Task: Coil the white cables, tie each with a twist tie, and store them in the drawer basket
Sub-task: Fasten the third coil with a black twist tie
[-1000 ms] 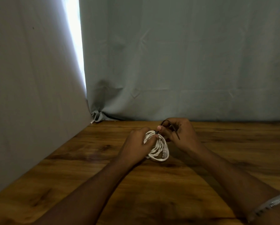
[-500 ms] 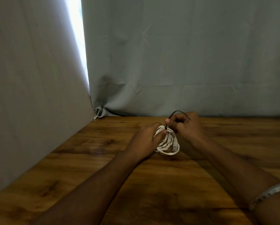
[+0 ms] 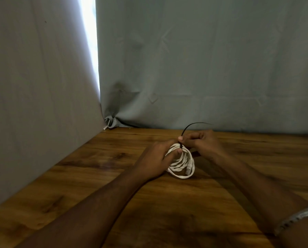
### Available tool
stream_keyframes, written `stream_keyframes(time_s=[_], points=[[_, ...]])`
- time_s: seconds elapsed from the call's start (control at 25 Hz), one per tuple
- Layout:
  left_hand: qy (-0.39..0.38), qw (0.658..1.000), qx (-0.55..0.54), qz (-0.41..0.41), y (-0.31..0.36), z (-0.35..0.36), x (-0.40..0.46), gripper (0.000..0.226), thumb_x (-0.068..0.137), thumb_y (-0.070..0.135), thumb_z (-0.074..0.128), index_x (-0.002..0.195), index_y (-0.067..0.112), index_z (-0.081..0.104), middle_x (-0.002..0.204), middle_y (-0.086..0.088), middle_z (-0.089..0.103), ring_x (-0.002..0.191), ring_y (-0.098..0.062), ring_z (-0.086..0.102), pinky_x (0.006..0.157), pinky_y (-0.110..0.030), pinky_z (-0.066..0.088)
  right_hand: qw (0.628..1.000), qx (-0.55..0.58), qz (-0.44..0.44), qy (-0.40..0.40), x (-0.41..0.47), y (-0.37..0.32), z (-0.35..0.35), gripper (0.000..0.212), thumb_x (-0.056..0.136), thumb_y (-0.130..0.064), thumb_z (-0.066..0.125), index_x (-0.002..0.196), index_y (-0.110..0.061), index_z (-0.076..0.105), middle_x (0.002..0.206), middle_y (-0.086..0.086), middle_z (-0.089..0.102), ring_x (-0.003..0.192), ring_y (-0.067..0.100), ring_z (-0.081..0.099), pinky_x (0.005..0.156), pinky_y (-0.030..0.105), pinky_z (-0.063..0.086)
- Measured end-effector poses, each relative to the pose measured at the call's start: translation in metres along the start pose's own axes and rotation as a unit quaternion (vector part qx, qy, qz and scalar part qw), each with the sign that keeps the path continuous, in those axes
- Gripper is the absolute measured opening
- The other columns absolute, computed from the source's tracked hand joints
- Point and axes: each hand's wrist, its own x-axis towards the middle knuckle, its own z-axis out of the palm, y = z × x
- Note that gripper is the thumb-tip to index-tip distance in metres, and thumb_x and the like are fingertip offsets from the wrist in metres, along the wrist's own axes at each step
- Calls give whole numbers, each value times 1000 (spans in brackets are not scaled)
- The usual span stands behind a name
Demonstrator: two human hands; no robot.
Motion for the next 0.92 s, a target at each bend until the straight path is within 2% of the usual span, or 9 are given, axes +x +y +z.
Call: stream_keyframes(time_s=[0.08, 0.24, 0.28, 0.36, 0.4, 0.6, 0.72, 0.84, 0.92], points=[[14, 1000, 13, 14, 4, -1, -1, 19, 105, 39, 53, 111, 27, 67, 95, 8, 74, 85, -7, 69, 72, -43, 54, 995, 74, 67, -13, -1, -1, 3, 18, 85, -22, 81, 88, -5, 81, 87, 15, 79, 77, 25, 75, 71, 34, 61], [68, 996, 54, 26, 9, -3, -2, 27, 105, 42, 51, 124, 29, 64, 101, 9, 74, 89, -5, 68, 75, -39, 54, 969, 183, 160, -48, 1, -7, 4, 39, 66, -25, 88, 97, -4, 80, 96, 15, 80, 83, 27, 76, 71, 34, 60], [81, 994, 65, 28, 10, -5, -1, 29, 105, 43, 50, 125, 28, 64, 100, 9, 74, 88, -6, 67, 74, -39, 54, 965, 199, 167, -41, 2, -7, 5, 35, 65, -24, 87, 94, -5, 80, 93, 13, 80, 80, 25, 75, 69, 33, 60], [97, 990, 89, 42, 9, -7, -1, 26, 105, 42, 49, 120, 27, 64, 97, 9, 72, 84, -8, 66, 71, -40, 53, 968, 192, 164, -17, 2, -9, 9, 14, 76, -22, 83, 84, -11, 78, 83, 7, 78, 69, 19, 70, 63, 27, 56], [98, 989, 95, 52, 8, -7, -1, 24, 105, 40, 50, 118, 27, 64, 96, 9, 72, 83, -7, 65, 70, -39, 53, 971, 182, 158, -7, 2, -10, 10, 10, 79, -22, 82, 80, -13, 78, 78, 5, 77, 65, 17, 69, 61, 26, 53], [52, 997, 55, 33, 14, -2, 0, 20, 106, 40, 50, 114, 29, 64, 97, 11, 71, 87, -4, 65, 73, -39, 54, 980, 177, 83, 27, 1, -16, 3, 15, 81, -18, 84, 80, -4, 78, 72, 11, 73, 63, 20, 67, 59, 28, 54], [57, 996, 49, 49, 15, -1, 1, 19, 106, 39, 51, 114, 29, 64, 97, 12, 72, 86, -3, 66, 73, -37, 54, 970, 216, 106, 29, -2, -14, 5, 13, 82, -8, 82, 87, 3, 76, 74, 17, 75, 60, 22, 71, 53, 27, 56], [72, 992, 73, 79, 15, -5, -3, 21, 106, 36, 51, 118, 26, 64, 100, 10, 72, 87, -4, 66, 73, -33, 54, 963, 212, 166, -23, 0, -11, 7, 18, 78, -13, 83, 92, -2, 79, 94, 18, 78, 79, 27, 73, 71, 35, 61], [84, 984, 122, 96, 16, -7, -4, 25, 106, 37, 49, 120, 23, 65, 100, 7, 73, 85, -8, 64, 72, -31, 52, 957, 207, 195, -61, 2, -13, 6, 12, 81, -15, 77, 89, -6, 77, 93, 15, 76, 80, 27, 71, 78, 36, 60]])
